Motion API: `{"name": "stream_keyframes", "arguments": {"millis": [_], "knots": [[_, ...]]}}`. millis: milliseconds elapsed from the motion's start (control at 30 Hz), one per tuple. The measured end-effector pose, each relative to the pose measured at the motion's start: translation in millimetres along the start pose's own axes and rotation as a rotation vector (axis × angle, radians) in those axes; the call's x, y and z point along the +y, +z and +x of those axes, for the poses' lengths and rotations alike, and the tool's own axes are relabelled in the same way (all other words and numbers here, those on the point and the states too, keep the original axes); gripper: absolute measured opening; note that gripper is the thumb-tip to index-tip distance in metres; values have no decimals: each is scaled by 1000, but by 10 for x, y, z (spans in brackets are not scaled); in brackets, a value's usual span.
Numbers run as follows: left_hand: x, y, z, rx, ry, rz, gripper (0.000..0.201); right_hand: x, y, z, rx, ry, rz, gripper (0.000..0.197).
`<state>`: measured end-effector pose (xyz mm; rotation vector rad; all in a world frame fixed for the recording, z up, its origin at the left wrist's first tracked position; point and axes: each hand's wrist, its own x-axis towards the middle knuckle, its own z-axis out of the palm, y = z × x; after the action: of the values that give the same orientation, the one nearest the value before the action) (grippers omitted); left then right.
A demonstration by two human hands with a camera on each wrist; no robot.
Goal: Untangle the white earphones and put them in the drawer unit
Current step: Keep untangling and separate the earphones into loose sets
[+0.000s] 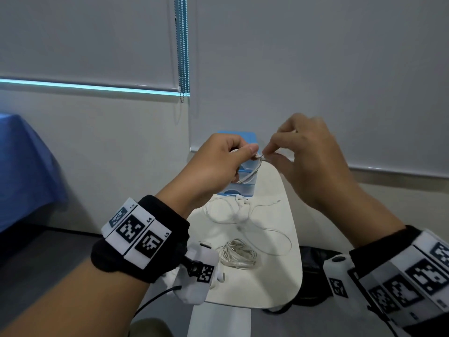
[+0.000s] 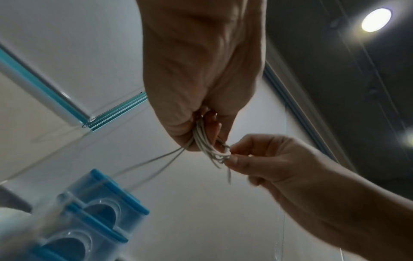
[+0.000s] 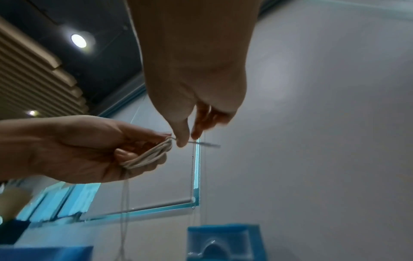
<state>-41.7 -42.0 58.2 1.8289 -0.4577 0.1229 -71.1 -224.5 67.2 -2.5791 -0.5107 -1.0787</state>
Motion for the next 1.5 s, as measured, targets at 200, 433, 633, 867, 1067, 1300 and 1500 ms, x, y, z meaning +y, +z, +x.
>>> {"name": "stream_keyframes", "arguments": {"millis": [200, 433, 633, 867, 1067, 1300, 1500], "knots": [[22, 50, 0, 55, -9, -204, 25, -166, 205, 0, 3, 469, 869, 15], [-26, 17, -10, 176, 72, -165, 26, -299, 268, 25, -32, 660, 1210, 20], [-20, -156, -37, -5, 13, -342, 27, -206, 191, 50, -94, 791, 1509, 35], [-12, -336, -4, -49, 3, -374, 8, -166, 143, 64, -296, 744, 1576, 35], [10, -330, -5, -11, 55, -283, 7, -180, 185, 121, -321, 389, 870, 38], [8, -336, 29, 42, 124, -76, 8, -178, 234, 48, -378, 323, 796, 43], [-28, -328, 80, -77, 126, 133, 23, -121, 330, 114, -392, 392, 717, 46]]}}
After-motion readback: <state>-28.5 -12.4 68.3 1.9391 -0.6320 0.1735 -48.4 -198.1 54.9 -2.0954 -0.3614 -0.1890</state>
